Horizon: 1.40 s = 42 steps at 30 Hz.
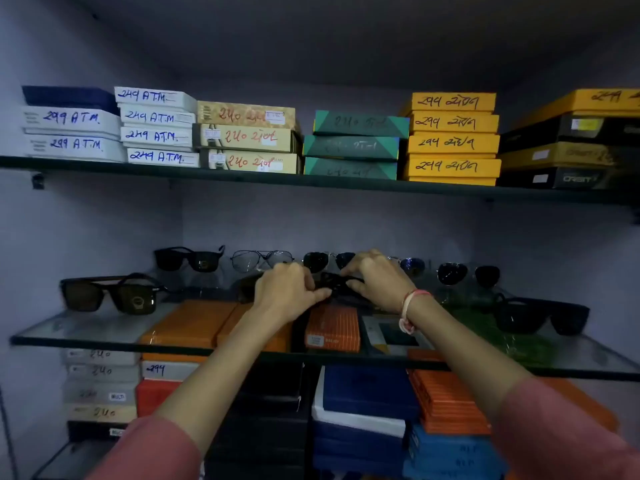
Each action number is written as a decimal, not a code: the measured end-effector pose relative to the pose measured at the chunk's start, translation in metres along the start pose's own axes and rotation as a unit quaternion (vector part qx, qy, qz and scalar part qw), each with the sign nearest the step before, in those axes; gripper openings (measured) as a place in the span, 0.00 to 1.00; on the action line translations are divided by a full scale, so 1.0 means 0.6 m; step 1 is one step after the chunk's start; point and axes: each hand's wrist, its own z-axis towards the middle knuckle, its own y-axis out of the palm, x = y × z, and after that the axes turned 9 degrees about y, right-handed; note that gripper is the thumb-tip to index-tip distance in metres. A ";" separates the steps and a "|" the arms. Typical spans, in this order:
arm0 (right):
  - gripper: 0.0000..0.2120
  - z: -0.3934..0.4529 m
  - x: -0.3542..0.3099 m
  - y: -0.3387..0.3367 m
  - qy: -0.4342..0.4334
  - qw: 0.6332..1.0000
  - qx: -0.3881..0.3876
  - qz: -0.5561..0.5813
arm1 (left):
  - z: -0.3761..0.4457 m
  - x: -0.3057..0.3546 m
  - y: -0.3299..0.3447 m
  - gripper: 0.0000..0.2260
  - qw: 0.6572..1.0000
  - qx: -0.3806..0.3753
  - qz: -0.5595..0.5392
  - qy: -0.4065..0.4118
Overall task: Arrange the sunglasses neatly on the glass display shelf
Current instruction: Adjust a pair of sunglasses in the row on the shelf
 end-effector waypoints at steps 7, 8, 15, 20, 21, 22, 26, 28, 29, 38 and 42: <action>0.15 0.013 -0.002 0.016 0.025 0.998 -0.028 0.055 | 0.011 -0.026 0.000 0.09 1.000 0.017 0.022 0.010; 0.14 0.010 -0.005 0.013 0.028 0.997 -0.025 0.069 | 0.010 -0.031 -0.005 0.09 0.999 0.028 0.027 0.013; 0.10 -0.010 -0.005 -0.024 0.053 0.989 0.012 0.138 | 0.008 -0.039 -0.030 0.10 0.997 0.066 -0.036 -0.003; 0.08 -0.032 0.017 -0.078 0.126 0.981 0.080 0.124 | 0.018 -0.006 -0.044 0.12 0.993 0.076 -0.073 -0.046; 0.07 -0.037 0.025 -0.088 0.146 0.977 0.090 0.124 | 0.022 0.004 -0.044 0.13 0.993 0.068 -0.085 -0.054; 0.07 -0.042 0.034 -0.097 0.170 0.973 0.095 0.126 | 0.027 0.015 -0.043 0.13 0.991 0.059 -0.102 -0.061; 0.08 -0.065 0.084 -0.127 0.272 0.947 0.094 0.143 | 0.051 0.068 -0.027 0.13 0.979 0.016 -0.185 -0.079; 0.08 -0.075 0.116 -0.134 0.310 0.935 0.089 0.148 | 0.063 0.097 -0.016 0.13 0.975 -0.005 -0.208 -0.080; 0.09 -0.079 0.131 -0.136 0.326 0.930 0.085 0.148 | 0.070 0.112 -0.009 0.13 0.973 -0.015 -0.215 -0.077; 0.14 -0.092 0.217 -0.126 0.392 0.912 0.040 0.114 | 0.109 0.192 0.045 0.10 0.979 -0.102 -0.173 -0.042; 0.14 -0.093 0.223 -0.117 0.390 0.918 0.009 0.074 | 0.111 0.193 0.060 0.10 0.977 -0.122 -0.171 -0.042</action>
